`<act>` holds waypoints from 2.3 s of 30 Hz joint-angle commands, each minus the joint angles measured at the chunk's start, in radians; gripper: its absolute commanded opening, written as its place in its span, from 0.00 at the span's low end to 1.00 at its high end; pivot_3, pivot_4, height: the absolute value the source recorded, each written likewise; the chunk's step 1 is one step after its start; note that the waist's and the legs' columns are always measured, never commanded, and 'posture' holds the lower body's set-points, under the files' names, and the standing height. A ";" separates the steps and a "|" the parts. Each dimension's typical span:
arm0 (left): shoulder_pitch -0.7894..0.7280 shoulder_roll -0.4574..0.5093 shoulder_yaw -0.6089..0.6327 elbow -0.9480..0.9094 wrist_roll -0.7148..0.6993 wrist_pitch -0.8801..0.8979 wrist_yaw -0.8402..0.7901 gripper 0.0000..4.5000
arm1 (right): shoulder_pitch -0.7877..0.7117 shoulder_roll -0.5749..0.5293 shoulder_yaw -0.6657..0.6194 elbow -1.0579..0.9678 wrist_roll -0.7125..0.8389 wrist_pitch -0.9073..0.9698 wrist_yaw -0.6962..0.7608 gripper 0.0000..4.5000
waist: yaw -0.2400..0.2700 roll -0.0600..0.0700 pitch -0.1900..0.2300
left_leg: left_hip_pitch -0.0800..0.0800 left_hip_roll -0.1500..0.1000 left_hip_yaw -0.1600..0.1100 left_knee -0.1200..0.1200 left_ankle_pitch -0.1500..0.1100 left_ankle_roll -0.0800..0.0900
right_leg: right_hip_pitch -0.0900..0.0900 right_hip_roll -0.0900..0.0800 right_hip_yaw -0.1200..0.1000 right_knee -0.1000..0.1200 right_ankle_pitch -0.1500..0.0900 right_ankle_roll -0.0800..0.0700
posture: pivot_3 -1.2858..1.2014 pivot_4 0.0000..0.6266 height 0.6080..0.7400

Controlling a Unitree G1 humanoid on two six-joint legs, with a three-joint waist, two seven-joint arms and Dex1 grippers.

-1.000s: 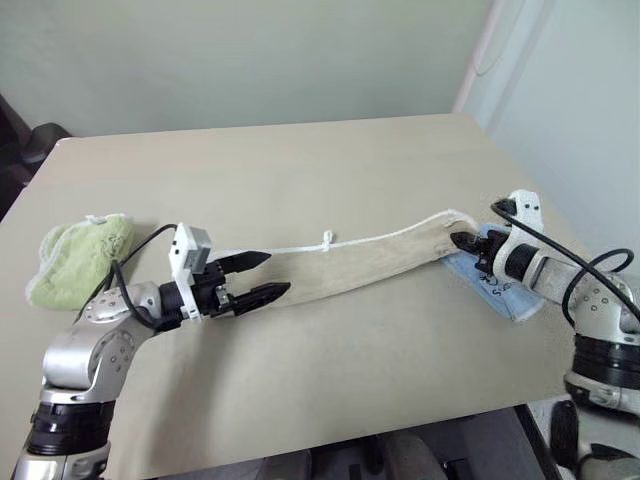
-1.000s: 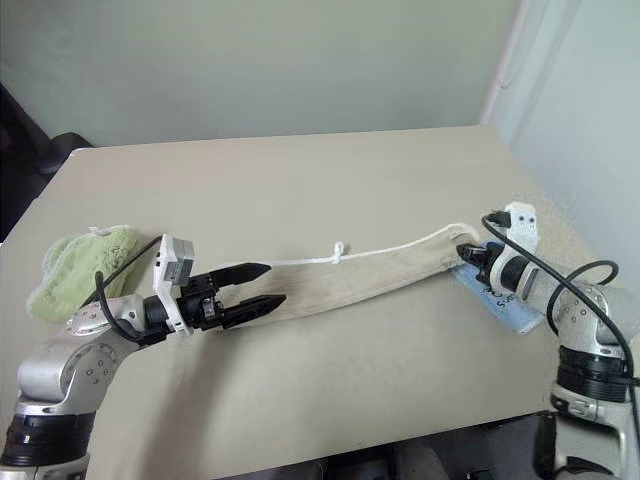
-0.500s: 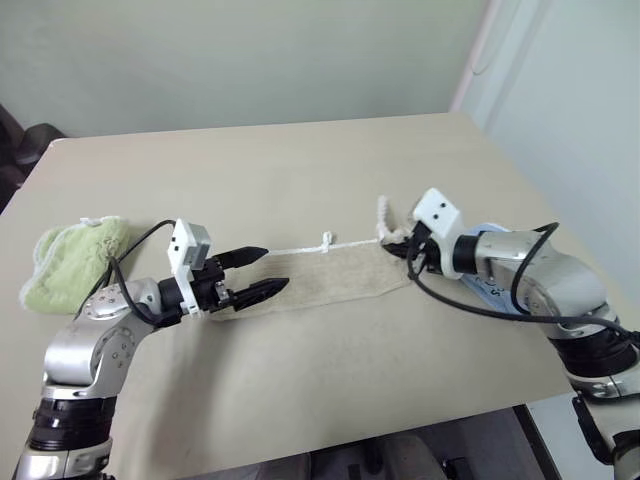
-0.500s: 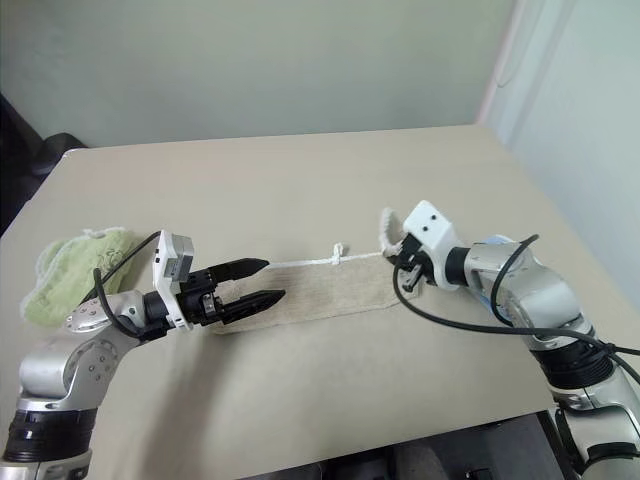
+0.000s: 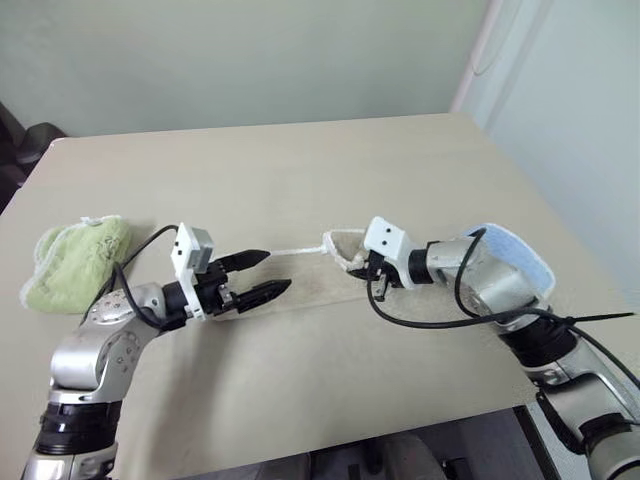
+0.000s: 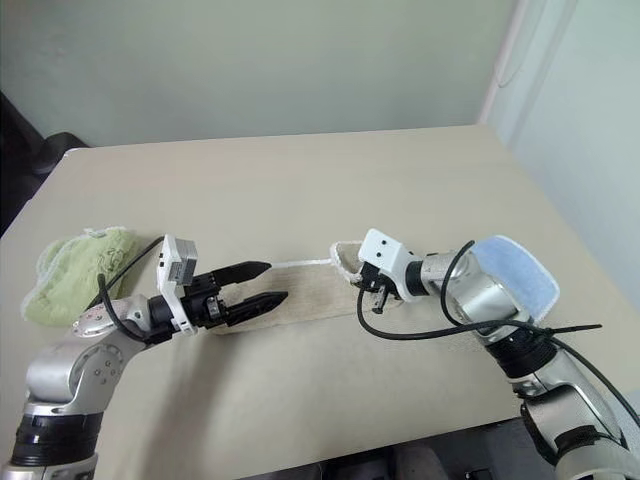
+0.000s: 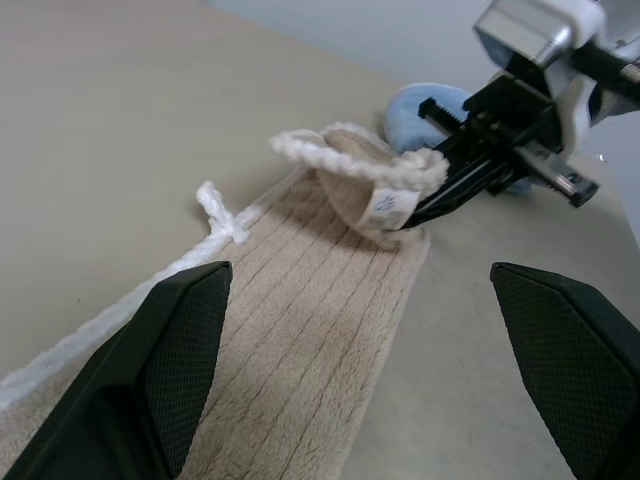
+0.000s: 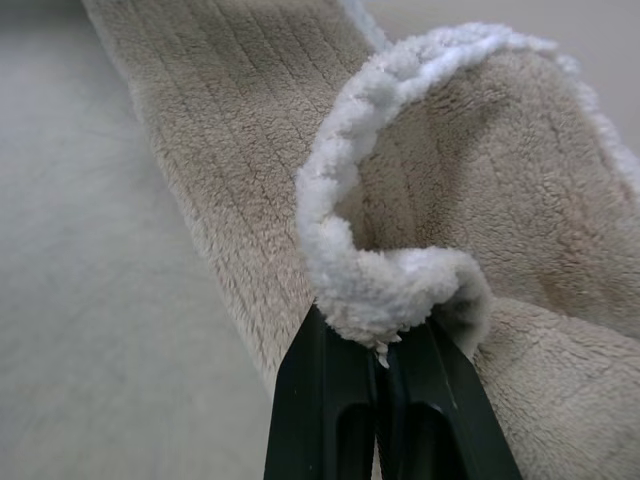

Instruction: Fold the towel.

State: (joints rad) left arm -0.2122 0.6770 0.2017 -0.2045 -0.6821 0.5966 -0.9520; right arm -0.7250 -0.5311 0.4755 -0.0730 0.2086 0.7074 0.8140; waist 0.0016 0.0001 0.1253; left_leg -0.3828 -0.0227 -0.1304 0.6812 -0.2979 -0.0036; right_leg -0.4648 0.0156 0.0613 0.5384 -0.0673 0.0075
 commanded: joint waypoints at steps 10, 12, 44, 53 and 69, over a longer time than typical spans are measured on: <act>0.004 -0.010 0.004 -0.035 -0.002 -0.022 -0.005 1.00 | 0.029 -0.009 -0.079 -0.071 -0.007 0.015 0.018 0.01 | 0.002 0.000 0.000 | 0.000 0.000 0.000 0.000 0.000 -0.001 | 0.000 0.000 0.000 0.000 0.001 -0.001 | 0.52 0.24 1.00; -0.002 -0.015 -0.007 -0.029 0.003 -0.024 -0.009 1.00 | 0.036 0.003 -0.083 -0.070 -0.015 0.018 0.001 0.01 | 0.001 0.000 0.000 | 0.000 0.000 0.000 0.000 0.000 -0.002 | 0.000 0.000 0.000 0.000 0.001 -0.001 | 0.52 0.24 1.00; 0.026 -0.028 -0.001 -0.026 0.006 -0.040 -0.004 1.00 | 0.106 -0.017 -0.590 -0.219 0.338 0.480 -0.107 0.99 | 0.003 -0.001 0.000 | 0.000 0.000 0.000 0.000 0.000 -0.008 | 0.001 0.000 0.000 0.000 0.000 -0.001 | 0.52 0.24 1.00; -0.036 -0.038 -0.037 0.033 0.024 -0.055 -0.021 1.00 | 0.092 0.207 -0.755 -0.121 0.389 0.690 -0.312 0.63 | -0.001 0.000 0.000 | 0.000 0.000 0.000 0.000 0.005 -0.001 | 0.000 0.001 0.000 0.001 0.000 -0.001 | 0.52 0.24 1.00; -0.007 -0.035 -0.028 0.012 0.019 -0.065 -0.011 1.00 | 0.025 0.287 -0.728 -0.007 0.382 0.641 -0.382 0.54 | 0.002 0.000 0.000 | 0.000 0.000 0.000 0.000 0.001 -0.002 | -0.001 0.001 0.000 0.001 0.000 -0.001 | 0.52 0.24 1.00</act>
State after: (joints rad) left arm -0.2196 0.6405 0.1511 -0.1547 -0.6617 0.5523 -0.9675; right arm -0.6741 -0.2446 -0.2560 -0.0695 0.5763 1.3730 0.4388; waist 0.0038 0.0001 0.1254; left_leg -0.3829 -0.0227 -0.1307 0.6807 -0.2967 -0.0058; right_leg -0.4654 0.0162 0.0611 0.5393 -0.0670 0.0065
